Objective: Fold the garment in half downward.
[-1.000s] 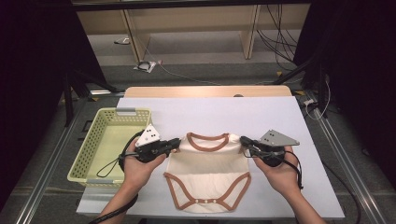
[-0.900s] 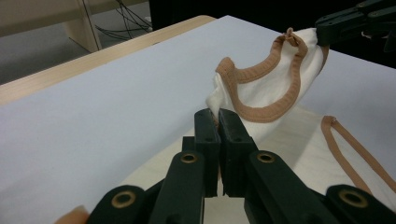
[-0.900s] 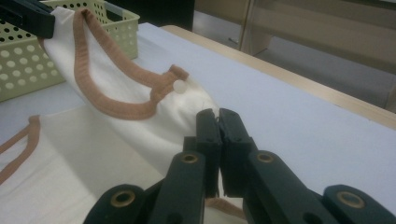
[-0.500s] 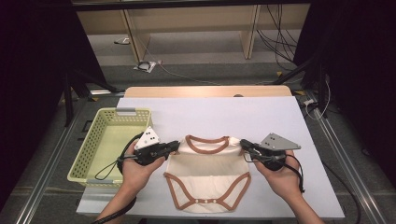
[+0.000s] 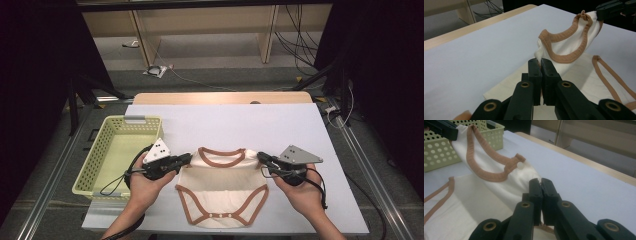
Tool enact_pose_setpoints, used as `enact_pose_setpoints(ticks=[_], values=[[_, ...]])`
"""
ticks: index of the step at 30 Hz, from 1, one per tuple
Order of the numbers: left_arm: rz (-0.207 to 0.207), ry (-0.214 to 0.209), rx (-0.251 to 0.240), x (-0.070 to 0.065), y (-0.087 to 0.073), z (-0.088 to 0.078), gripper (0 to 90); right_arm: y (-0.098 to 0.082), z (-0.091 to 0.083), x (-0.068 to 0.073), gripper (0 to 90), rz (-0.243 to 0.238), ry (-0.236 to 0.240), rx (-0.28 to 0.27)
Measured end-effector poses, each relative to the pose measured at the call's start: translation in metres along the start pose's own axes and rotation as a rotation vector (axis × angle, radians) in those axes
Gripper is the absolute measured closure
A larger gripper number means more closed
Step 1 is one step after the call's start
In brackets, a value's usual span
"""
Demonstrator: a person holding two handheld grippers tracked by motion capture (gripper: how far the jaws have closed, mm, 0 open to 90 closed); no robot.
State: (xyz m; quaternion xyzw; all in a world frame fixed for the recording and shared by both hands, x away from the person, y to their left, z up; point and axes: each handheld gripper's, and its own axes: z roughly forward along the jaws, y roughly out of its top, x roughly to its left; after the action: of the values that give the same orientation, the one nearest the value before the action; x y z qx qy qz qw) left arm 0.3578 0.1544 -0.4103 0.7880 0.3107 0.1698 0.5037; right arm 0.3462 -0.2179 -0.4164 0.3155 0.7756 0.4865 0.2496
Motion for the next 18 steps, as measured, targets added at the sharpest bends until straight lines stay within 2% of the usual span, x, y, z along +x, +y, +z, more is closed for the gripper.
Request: enact_pose_setpoints(ticks=[18], values=[[0.012, -0.008, 0.01, -0.0053, -0.003, -0.0044, 87.0, -0.003, -0.0075, 0.0045, 88.3, -0.005, 0.008, 0.003]])
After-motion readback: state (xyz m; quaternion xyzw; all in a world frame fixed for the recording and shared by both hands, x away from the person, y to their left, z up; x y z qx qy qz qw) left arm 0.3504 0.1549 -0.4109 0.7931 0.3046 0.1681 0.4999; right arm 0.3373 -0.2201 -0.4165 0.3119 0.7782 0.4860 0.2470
